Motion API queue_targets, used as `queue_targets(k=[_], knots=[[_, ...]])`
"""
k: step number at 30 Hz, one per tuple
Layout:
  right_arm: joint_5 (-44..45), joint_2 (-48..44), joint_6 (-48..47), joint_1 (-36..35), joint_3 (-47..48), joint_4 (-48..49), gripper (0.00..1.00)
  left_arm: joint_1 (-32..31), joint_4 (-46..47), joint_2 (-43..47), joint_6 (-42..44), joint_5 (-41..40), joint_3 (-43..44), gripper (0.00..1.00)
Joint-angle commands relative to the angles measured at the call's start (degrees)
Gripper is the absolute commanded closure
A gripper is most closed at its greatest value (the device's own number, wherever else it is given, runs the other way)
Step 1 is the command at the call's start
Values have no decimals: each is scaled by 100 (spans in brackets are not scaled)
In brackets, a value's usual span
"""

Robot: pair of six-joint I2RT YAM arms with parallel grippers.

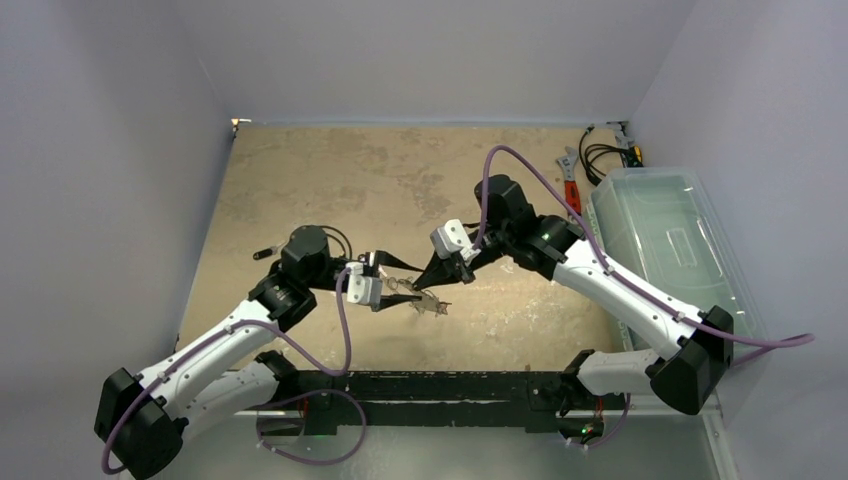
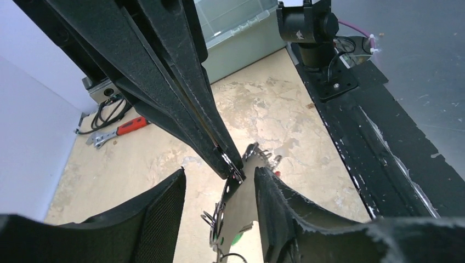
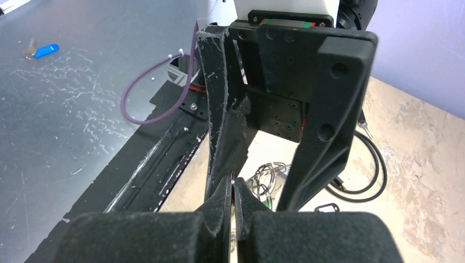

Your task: Put the keys on the keyring

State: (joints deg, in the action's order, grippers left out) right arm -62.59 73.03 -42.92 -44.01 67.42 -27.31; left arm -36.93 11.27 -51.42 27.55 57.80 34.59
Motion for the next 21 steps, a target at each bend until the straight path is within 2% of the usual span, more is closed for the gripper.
queue_targets(k=[1, 6, 10, 12, 15, 17, 18, 21], knots=[[-197, -72, 29, -46, 255, 164, 100, -47, -165, -2, 207, 112, 190, 57], [-78, -96, 71, -46, 196, 225, 100, -49, -182, -4, 166, 126, 221, 78], [121, -146, 123, -44, 135, 284, 100, -47, -216, -2, 147, 73, 243, 100], [211, -205, 169, -44, 80, 373, 100, -46, -208, 36, 137, 48, 251, 100], [349, -368, 333, -46, -116, 717, 81, -45, -174, 138, 93, -15, 273, 100], [398, -496, 434, -44, -278, 931, 59, -47, -143, 208, 65, -38, 285, 100], [419, -541, 493, -42, -348, 1038, 52, -43, -133, 249, 64, -46, 273, 100], [517, -649, 551, -44, -471, 1182, 42, -45, -74, 367, 59, -90, 224, 100]])
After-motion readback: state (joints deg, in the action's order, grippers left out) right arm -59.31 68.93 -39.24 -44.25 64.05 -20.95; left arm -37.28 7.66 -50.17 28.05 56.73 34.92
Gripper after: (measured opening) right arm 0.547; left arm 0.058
